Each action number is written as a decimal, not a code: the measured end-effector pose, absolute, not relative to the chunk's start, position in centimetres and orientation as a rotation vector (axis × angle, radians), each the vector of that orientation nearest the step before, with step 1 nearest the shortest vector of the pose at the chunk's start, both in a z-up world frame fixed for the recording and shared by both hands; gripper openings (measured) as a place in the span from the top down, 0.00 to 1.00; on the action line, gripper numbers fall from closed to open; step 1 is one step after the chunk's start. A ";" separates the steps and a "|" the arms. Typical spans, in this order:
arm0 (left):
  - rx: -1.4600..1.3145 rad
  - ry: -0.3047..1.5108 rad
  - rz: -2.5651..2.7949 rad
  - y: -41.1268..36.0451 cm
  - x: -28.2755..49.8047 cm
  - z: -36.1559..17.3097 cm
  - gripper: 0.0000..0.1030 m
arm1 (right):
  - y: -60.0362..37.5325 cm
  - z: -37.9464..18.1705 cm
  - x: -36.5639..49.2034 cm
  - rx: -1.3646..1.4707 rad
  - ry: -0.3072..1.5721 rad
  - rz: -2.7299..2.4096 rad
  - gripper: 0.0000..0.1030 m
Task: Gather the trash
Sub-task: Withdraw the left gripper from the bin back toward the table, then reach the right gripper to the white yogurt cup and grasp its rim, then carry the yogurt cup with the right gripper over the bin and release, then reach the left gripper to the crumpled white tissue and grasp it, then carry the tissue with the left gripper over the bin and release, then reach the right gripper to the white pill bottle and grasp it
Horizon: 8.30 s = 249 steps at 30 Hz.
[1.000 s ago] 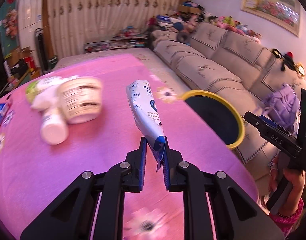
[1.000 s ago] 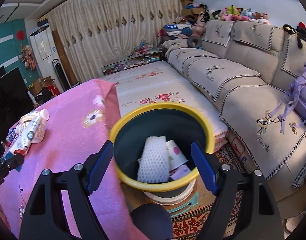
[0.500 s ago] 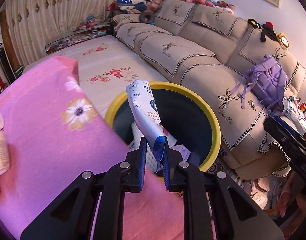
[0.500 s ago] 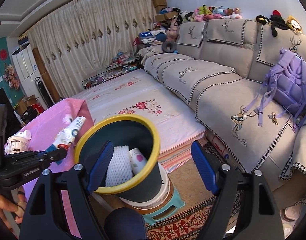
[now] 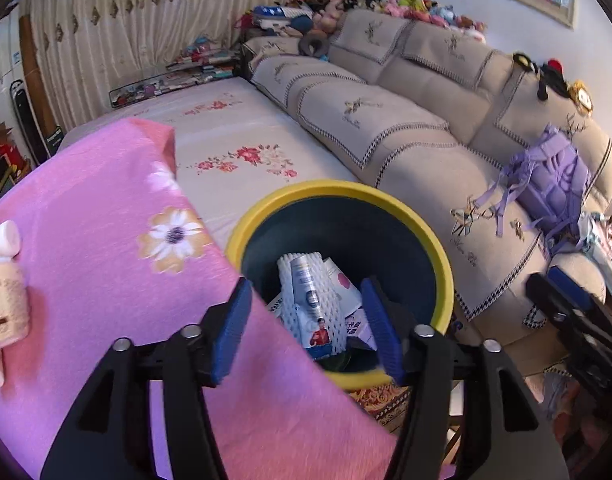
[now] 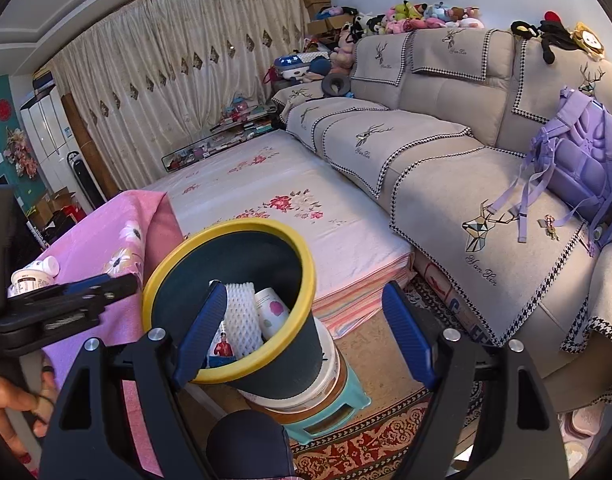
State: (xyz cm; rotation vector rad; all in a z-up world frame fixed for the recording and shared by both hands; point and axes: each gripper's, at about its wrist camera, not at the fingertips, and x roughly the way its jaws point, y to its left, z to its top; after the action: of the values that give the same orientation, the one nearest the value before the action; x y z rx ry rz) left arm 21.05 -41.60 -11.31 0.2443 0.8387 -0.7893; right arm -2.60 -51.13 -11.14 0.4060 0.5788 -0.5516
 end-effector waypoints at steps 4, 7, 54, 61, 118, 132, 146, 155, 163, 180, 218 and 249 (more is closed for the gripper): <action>0.202 0.757 -0.733 -35.9 19.3 -9.2 0.27 | -49.8 -11.3 -1.2 0.388 0.597 -0.515 0.27; 0.170 0.719 -0.674 -32.1 18.5 -8.0 0.26 | -48.4 -11.3 -0.2 0.370 0.608 -0.481 0.27; -0.142 0.677 -0.276 -2.7 18.4 -9.2 0.19 | -22.2 -10.8 25.3 0.198 0.849 0.077 0.27; -0.147 0.687 -0.282 -2.9 18.6 -9.6 0.19 | -22.2 -11.5 26.0 0.234 0.862 0.092 0.27; 0.008 0.756 -0.384 -13.1 18.9 -10.6 0.19 | -44.5 -10.6 11.5 0.328 0.655 -0.431 0.28; 0.034 0.755 -0.377 -13.3 26.3 -8.8 0.19 | -36.5 -10.6 11.6 0.212 0.613 -0.297 0.28; 0.109 0.891 -0.360 -15.7 38.2 -10.4 0.39 | -37.2 -11.2 12.2 0.239 0.657 -0.286 0.28; 0.132 0.920 -0.368 -16.7 39.7 -10.6 0.67 | -37.4 -11.4 12.4 0.253 0.673 -0.283 0.28; 0.137 0.870 -0.385 -16.3 38.3 -9.1 0.86 | -37.3 -11.4 12.5 0.249 0.675 -0.292 0.28; 0.172 0.675 -0.524 -19.6 29.3 0.9 0.87 | -39.2 -10.6 9.6 0.241 0.625 -0.340 0.28; 0.257 0.831 -0.806 -45.5 24.0 -8.5 0.29 | -51.0 -11.2 -1.4 0.337 0.618 -0.549 0.28; -0.067 0.621 -0.168 0.4 16.6 -4.9 0.13 | -23.7 -9.3 13.4 0.190 0.687 0.040 0.28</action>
State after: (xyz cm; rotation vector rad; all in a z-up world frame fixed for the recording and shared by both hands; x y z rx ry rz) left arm 16.57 0.41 -4.87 -0.0668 0.6214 -0.1684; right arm 13.42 -23.72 -9.31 0.1903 0.6874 0.0404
